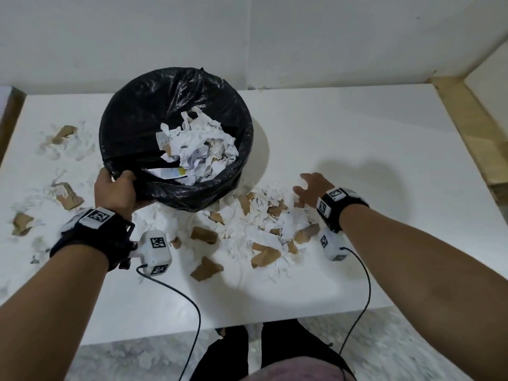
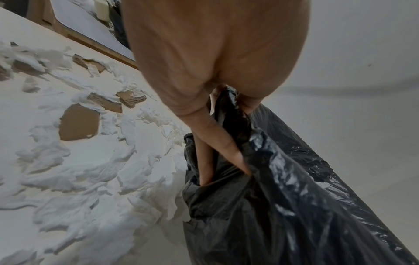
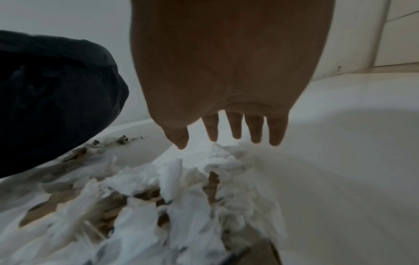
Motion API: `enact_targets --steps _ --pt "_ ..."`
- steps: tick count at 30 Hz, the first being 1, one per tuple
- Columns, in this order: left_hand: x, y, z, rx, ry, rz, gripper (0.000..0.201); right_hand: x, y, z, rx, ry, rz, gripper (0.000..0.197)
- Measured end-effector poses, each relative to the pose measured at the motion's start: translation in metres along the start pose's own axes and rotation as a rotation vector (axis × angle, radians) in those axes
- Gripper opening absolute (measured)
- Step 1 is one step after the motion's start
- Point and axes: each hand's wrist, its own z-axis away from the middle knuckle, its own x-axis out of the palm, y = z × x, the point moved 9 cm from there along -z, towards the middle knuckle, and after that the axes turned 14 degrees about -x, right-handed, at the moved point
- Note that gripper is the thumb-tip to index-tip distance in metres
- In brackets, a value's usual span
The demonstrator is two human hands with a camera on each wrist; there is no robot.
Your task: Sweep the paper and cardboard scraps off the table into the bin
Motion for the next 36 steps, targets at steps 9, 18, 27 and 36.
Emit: enact_targets --steps 9,18,27,36 --pt "-0.01 -0.016 0.001 -0.032 -0.018 -0.018 0.019 0.045 -0.051 0.04 -0.079 -0.084 0.002 0.042" --pt "-0.023 -0.011 0.02 -0.03 -0.026 -0.054 0.028 -0.025 -0.086 0.049 -0.049 -0.081 0.024 0.056" --pt "-0.064 -0.016 0.081 -0.022 0.093 0.002 0.031 -0.065 -0.106 0.066 -0.158 -0.08 0.16 0.06" --pt "-0.088 -0.122 0.195 -0.07 0.252 0.279 0.027 -0.067 -0.1 0.118 -0.383 -0.128 0.276 0.054"
